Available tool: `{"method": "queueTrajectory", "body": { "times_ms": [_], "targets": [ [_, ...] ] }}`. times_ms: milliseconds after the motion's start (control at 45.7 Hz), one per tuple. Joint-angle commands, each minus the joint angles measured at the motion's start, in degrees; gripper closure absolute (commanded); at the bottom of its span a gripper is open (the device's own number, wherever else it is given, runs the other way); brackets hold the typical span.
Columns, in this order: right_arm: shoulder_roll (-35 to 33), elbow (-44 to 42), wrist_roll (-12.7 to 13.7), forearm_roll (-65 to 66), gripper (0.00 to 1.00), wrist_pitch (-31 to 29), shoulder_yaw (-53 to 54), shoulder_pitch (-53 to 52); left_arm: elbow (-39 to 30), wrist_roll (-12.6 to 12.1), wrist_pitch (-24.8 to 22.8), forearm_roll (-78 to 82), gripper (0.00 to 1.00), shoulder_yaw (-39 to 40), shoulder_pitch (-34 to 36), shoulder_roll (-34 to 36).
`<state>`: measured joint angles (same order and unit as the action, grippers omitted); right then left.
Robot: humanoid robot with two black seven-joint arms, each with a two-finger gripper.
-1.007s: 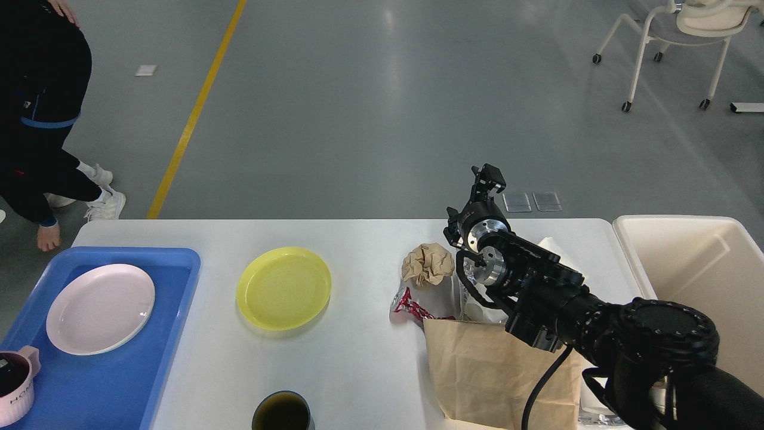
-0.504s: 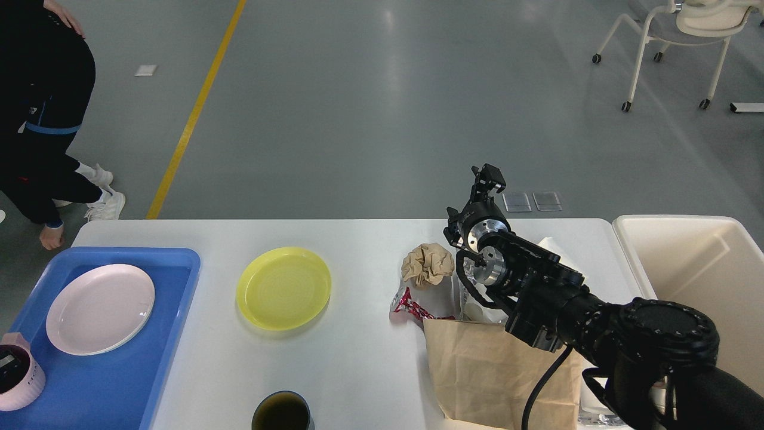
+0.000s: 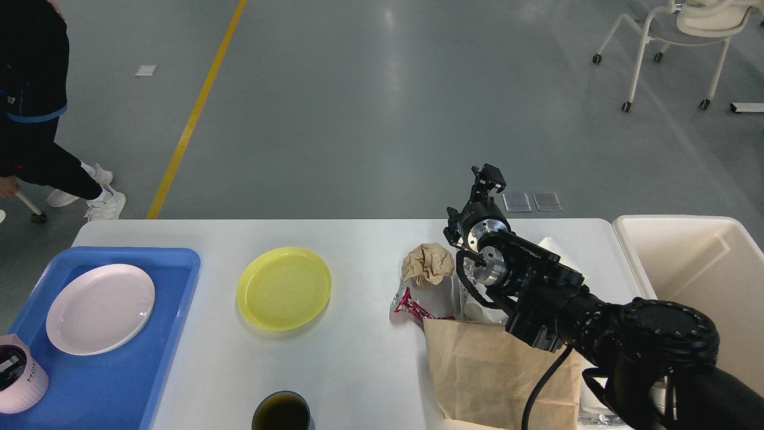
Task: Tidy desktop
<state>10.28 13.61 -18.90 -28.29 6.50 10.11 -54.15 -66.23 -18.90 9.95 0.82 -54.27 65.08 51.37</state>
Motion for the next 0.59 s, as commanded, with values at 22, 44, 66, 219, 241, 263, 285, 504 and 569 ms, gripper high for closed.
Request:
{"method": "queueTrajectory", "body": {
  "times_ms": [22, 44, 66, 219, 241, 263, 285, 504, 569],
  "targets": [
    [0.0, 0.0, 0.0, 0.0, 0.00, 0.0, 0.0, -0.1, -1.7, -0.1, -1.3, 0.0, 0.06, 0.0, 2.2, 2.9],
    [0.0, 0.0, 0.0, 0.0, 0.00, 0.0, 0.0, 0.0, -1.9, -0.1, -2.2, 0.0, 0.06, 0.0, 2.8, 3.4],
    [0.0, -0.1, 0.0, 0.0, 0.00, 0.0, 0.0, 0.0, -2.0, -0.1, -3.2, 0.0, 0.05, 0.0, 3.3, 3.9],
    [0.0, 0.0, 0.0, 0.0, 0.00, 0.0, 0.0, 0.0, -2.0, -0.2, -13.7, 0.0, 0.04, -0.7, 8.0, 9.9],
    [0.0, 0.0, 0.0, 0.0, 0.00, 0.0, 0.0, 0.0, -2.0, -0.2, -15.0, 0.0, 0.04, -0.7, 8.7, 10.5],
    [0.0, 0.0, 0.0, 0.0, 0.00, 0.0, 0.0, 0.0, -1.9, -0.1, -16.4, 0.0, 0.04, -0.8, 9.4, 11.2],
    [0.0, -0.1, 0.0, 0.0, 0.00, 0.0, 0.0, 0.0, -1.9, -0.2, -17.6, 0.0, 0.04, -0.9, 10.1, 11.8],
    [0.0, 0.0, 0.0, 0.0, 0.00, 0.0, 0.0, 0.0, -1.6, -0.2, -26.5, 0.0, 0.04, -2.6, 18.1, 14.9],
    [0.0, 0.0, 0.0, 0.0, 0.00, 0.0, 0.0, -0.1, -1.4, -0.1, -27.9, 0.0, 0.04, -4.1, 21.0, 14.4]
  ]
}}
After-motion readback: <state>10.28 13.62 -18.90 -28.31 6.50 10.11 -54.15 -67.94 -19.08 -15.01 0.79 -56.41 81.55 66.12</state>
